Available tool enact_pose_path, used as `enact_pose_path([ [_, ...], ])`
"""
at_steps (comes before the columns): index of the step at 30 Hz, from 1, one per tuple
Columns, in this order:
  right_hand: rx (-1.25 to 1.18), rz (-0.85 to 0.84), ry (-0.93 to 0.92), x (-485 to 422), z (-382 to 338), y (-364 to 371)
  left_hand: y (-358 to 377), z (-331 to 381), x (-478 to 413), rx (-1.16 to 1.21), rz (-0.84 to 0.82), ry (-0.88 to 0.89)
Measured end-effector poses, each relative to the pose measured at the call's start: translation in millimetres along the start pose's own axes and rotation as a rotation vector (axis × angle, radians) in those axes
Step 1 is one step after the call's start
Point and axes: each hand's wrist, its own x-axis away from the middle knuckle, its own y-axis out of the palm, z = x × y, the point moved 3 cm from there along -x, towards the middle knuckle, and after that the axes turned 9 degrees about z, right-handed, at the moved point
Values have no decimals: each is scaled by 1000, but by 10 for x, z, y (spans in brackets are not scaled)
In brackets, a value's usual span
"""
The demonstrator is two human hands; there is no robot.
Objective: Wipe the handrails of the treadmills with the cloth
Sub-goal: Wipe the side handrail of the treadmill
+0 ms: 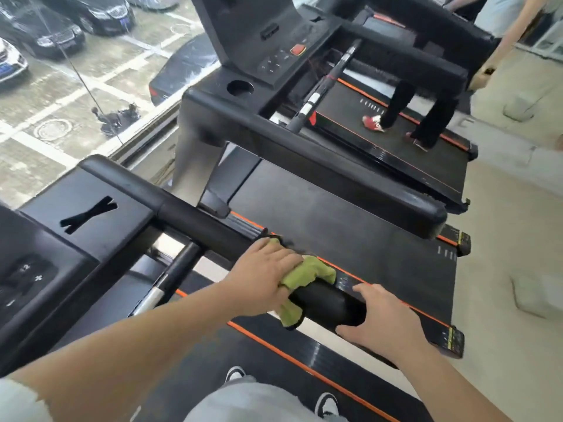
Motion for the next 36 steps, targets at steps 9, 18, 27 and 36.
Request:
enact_pose_path([
  [9,-322,-22,-57,423,1114,321,341,949,-198,-143,286,-529],
  [18,-554,4,-106,389,1524,648,583,1400,-356,-104,54,-349],
  [27,-550,-91,-55,438,1838,922,1080,2632,-388,-62,60,-70],
  [36,-1052,-19,289,399,2048,361,1252,2845,-405,-218,194,-476],
])
